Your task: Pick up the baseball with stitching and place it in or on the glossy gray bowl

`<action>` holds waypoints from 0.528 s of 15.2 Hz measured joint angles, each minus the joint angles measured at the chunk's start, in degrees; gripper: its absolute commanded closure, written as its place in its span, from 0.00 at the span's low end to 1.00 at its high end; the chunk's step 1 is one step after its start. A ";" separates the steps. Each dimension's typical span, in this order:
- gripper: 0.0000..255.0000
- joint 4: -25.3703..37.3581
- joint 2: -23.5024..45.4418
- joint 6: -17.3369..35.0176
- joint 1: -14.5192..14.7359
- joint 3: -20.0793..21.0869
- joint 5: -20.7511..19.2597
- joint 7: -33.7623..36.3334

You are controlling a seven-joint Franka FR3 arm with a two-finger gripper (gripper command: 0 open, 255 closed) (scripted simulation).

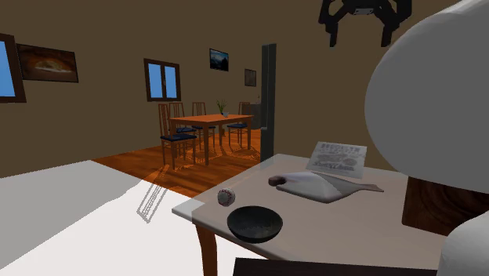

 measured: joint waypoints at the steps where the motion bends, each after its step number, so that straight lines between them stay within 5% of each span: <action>1: 0.00 0.00 0.00 0.00 0.00 0.00 0.00 0.00; 8: 0.00 -4.65 5.47 11.07 1.49 4.66 2.65 4.25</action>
